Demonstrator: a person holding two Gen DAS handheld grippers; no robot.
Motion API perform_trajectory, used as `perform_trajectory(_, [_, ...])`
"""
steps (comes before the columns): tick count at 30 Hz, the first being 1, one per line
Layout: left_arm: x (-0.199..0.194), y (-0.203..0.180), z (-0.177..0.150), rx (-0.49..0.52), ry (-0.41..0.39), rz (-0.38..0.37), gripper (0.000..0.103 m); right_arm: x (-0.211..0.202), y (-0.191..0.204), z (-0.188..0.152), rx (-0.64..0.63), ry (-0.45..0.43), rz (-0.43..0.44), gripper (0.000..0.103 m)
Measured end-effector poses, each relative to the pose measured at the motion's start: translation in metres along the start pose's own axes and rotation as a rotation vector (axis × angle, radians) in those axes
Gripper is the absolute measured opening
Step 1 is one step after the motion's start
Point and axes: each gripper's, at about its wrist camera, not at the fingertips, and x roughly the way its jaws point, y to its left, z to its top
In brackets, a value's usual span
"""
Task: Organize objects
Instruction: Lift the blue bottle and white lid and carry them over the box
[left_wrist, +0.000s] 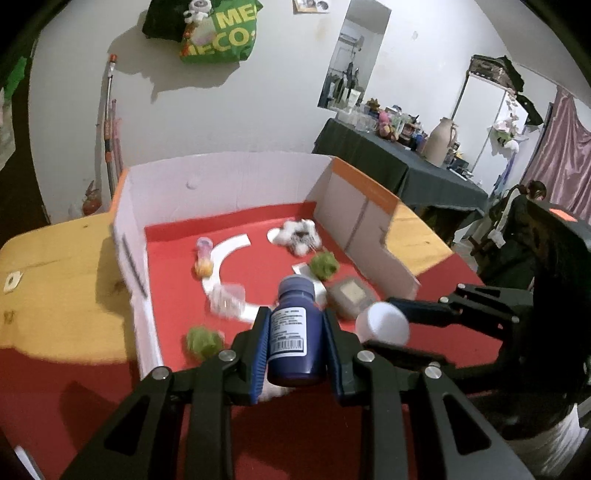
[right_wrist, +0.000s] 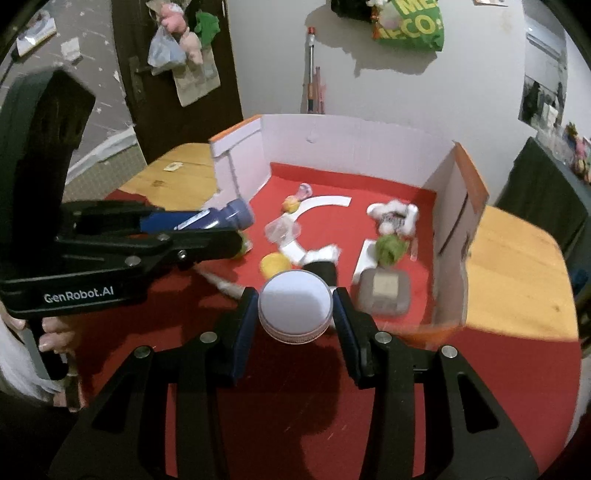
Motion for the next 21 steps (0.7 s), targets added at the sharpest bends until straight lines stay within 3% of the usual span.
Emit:
perform_trajectory(9, [0.071,0.024,0.051,-0.013,0.101,0.019,0.028,0.06,-0.027,0.045,-0.034,0.112,-0.04,0.04])
perform_trajectory(21, [0.125,0.049,0.064,-0.051,0.198,0.007,0.028,0.108,-0.044,0.063,-0.05,0.233,-0.022,0.04])
